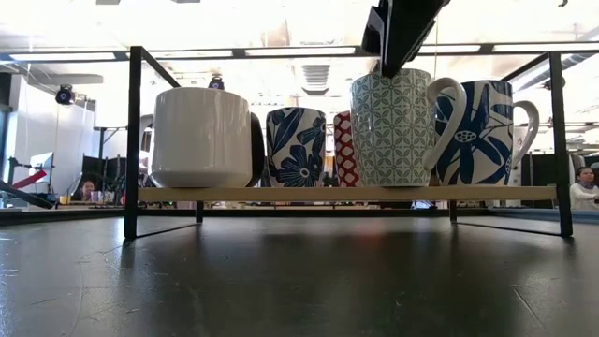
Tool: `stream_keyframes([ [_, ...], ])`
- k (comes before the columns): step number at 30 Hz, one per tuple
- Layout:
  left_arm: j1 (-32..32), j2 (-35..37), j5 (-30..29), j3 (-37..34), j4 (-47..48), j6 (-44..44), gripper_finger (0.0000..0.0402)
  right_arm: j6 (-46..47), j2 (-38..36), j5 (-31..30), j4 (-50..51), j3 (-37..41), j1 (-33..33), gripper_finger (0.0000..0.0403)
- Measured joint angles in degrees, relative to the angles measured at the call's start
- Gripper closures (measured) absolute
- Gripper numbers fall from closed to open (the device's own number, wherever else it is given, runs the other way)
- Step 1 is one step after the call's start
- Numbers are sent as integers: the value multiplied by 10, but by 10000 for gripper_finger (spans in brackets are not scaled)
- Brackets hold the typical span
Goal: Place coffee mugs
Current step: Put the gray patterned mug on the shelf
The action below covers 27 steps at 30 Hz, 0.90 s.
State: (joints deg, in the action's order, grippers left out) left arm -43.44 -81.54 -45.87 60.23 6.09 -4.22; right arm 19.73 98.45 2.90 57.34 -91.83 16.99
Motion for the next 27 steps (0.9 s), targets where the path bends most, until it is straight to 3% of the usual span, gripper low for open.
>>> stream_keyframes([
  [27,0,0,0,0,2,-3,352,-8,-1,-75,55,0,-2,344],
])
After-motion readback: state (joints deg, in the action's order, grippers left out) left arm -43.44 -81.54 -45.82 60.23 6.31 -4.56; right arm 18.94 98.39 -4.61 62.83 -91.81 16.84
